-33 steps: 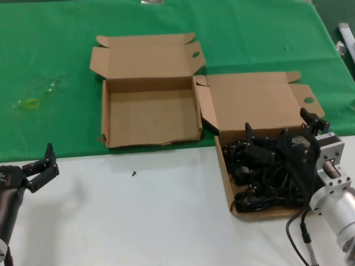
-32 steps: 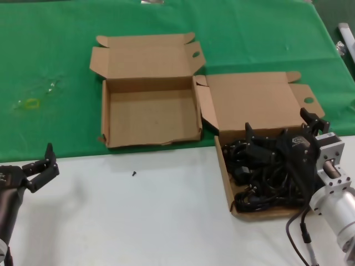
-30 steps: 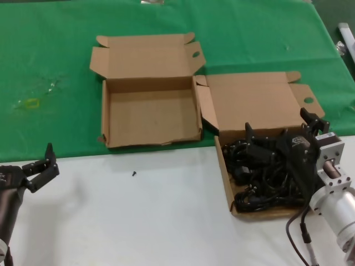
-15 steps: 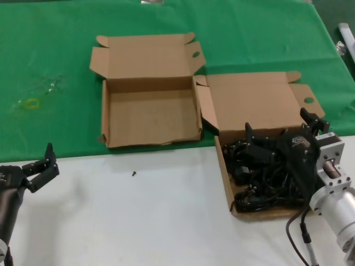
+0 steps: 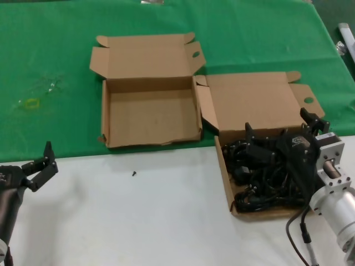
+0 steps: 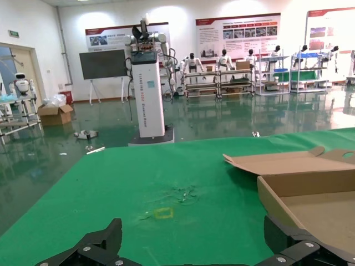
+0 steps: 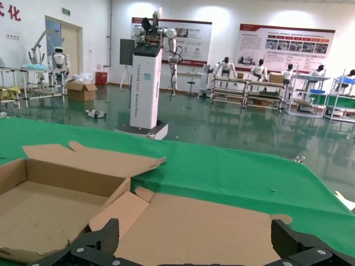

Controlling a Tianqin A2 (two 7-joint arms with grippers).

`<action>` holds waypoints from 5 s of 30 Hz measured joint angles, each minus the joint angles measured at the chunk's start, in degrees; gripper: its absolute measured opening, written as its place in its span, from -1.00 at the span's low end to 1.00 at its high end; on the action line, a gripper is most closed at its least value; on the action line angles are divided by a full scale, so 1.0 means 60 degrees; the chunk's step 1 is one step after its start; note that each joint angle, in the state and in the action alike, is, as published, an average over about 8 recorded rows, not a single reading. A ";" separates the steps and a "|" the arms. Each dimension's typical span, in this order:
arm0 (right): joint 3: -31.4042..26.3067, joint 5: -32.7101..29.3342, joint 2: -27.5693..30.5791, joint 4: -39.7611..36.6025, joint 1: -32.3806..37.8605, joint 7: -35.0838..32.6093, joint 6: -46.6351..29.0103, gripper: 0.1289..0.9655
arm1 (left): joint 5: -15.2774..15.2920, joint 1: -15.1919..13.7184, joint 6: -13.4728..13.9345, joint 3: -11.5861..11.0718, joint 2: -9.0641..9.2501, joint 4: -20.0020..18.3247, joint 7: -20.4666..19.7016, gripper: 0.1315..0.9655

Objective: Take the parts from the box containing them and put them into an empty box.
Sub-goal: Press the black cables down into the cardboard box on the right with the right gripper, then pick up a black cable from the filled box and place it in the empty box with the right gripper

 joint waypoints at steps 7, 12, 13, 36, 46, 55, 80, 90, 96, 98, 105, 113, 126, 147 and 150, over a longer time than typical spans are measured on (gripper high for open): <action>-0.0100 0.0044 0.0202 0.0111 -0.0058 0.0037 0.0157 1.00 | 0.0000 0.0000 0.0000 0.0000 0.0000 0.0000 0.0000 0.78; -0.0074 -0.0156 0.0386 0.0271 -0.0151 -0.0296 -0.0150 1.00 | 0.0001 0.0000 0.0000 0.0000 0.0000 0.0000 0.0000 0.61; -0.0064 -0.0204 0.0450 0.0314 -0.0176 -0.0382 -0.0259 1.00 | 0.0001 0.0000 0.0000 0.0000 0.0000 0.0000 0.0000 0.56; 0.0259 0.0133 0.4471 0.0711 0.0521 -0.1641 -0.4777 1.00 | 0.0001 0.0000 0.0000 0.0000 0.0000 0.0000 0.0000 -0.56; -0.0061 0.0386 0.5917 -0.0097 0.1787 -0.3709 -0.7551 1.00 | 0.0001 0.0000 0.0000 0.0000 0.0000 0.0000 0.0000 -0.85; -0.0770 0.0021 0.6377 -0.1171 0.2938 -0.5463 -0.9068 1.00 | 0.0001 0.0000 0.0000 0.0000 0.0000 0.0000 -0.0001 -0.97; -0.1769 -0.1021 0.5483 -0.3567 0.4633 -0.9182 -0.9234 0.95 | 0.0003 0.0000 0.0000 0.0000 0.0000 0.0000 -0.0005 -0.97; -0.1802 -0.0980 0.5406 -0.3903 0.4658 -0.9624 -0.9279 0.71 | 0.0003 0.0000 0.0000 0.0000 0.0000 0.0000 -0.0005 -0.97; -0.1805 -0.0911 0.5396 -0.4086 0.4621 -0.9713 -0.9373 0.63 | 0.0004 0.0000 0.0000 0.0000 0.0000 0.0000 -0.0004 -0.97; -0.1803 -0.0889 0.5389 -0.4133 0.4618 -0.9741 -0.9401 0.53 | 0.0004 0.0000 0.0000 0.0001 0.0000 0.0000 -0.0004 -0.97; -0.1797 -0.0815 0.5330 -0.4272 0.4634 -0.9867 -0.9496 0.21 | 0.0005 0.0000 -0.0001 0.0001 0.0000 0.0000 -0.0004 -0.97; -0.1796 -0.0733 0.5265 -0.4412 0.4617 -1.0092 -0.9636 -0.24 | 0.0004 0.0000 0.0000 0.0001 0.0000 0.0000 -0.0004 -0.97; -0.1647 -0.0619 0.5340 -0.4345 0.4550 -1.0098 -0.9658 -0.66 | 0.0003 0.0000 0.0000 0.0001 0.0000 0.0000 -0.0004 -0.97; -0.1365 -0.0895 0.5969 -0.1828 0.4334 -0.7028 -0.8700 -0.77 | 0.0003 0.0000 0.0000 0.0000 0.0000 0.0000 -0.0004 -0.97; -0.1518 -0.1051 0.5809 -0.1643 0.4554 -0.6700 -0.8578 -0.77 | 0.0003 0.0000 0.0000 0.0000 0.0000 0.0000 -0.0004 -0.97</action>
